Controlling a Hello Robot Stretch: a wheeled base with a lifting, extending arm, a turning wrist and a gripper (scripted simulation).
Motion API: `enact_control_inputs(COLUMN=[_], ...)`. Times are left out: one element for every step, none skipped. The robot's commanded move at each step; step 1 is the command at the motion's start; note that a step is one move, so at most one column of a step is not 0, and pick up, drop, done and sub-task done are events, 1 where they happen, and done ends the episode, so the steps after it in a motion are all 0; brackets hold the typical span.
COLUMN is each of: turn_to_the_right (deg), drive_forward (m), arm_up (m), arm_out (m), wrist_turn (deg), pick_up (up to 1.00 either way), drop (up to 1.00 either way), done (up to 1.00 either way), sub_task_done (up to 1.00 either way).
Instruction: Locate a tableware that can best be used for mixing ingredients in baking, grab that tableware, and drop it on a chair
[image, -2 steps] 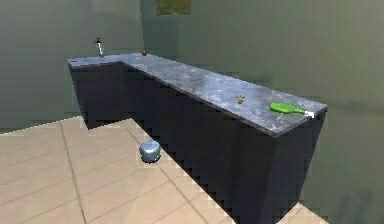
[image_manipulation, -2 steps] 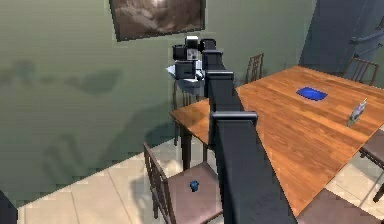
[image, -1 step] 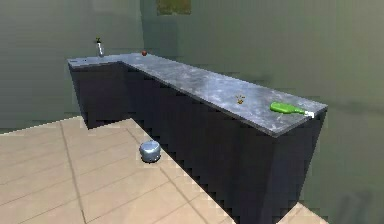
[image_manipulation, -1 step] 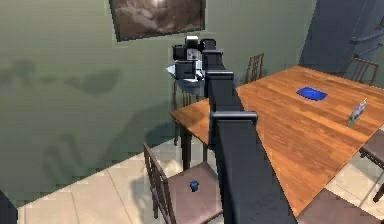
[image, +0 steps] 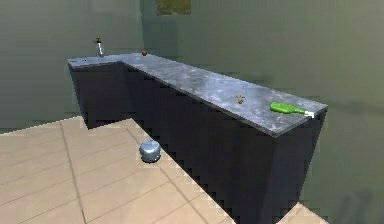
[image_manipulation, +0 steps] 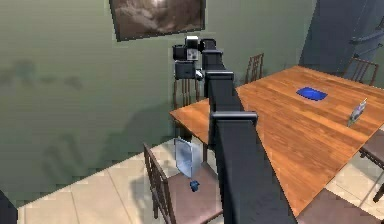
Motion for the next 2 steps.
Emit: enact_control_inputs(turn_to_the_right=[0.0, 0.0], drive_forward=[0.0, 0.0], arm_up=[0.0, 0.0], arm_out=[-0.1, 0.0], wrist_turn=[0.0, 0.0], pick_up=[0.0, 0.0], drop=[0.0, 0.0], done=[0.0, 1.0], sub_task_done=[0.0, 0.0])
